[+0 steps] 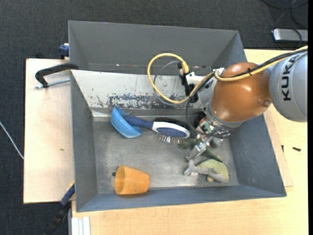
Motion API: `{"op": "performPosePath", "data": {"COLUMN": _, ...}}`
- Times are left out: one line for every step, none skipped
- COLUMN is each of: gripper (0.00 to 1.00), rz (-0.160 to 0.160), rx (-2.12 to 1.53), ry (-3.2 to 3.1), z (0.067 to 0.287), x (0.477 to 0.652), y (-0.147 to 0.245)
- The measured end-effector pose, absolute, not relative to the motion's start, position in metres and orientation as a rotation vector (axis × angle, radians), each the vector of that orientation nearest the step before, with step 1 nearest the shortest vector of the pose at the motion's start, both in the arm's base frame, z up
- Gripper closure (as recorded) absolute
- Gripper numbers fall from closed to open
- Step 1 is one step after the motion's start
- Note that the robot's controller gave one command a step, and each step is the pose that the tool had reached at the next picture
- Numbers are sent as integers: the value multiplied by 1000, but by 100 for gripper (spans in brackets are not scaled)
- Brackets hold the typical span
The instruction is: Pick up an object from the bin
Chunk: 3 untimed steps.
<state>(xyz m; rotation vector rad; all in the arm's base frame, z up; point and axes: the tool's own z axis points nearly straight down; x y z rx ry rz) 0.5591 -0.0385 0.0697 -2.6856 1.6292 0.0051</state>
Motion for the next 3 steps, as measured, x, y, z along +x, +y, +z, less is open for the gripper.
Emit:
{"op": "performPosePath", "data": {"gripper": 100, "rz": 0, "rx": -2681, "ry": 1632, "z": 72, "x": 560, "y": -40}}
{"op": "performPosePath", "data": {"gripper": 100, "rz": -10, "rx": -2666, "ry": 1649, "z": 136, "x": 563, "y": -36}}
{"op": "performPosePath", "data": {"gripper": 0, "rz": 0, "rx": -2669, "ry": 1651, "z": 132, "x": 562, "y": -36}}
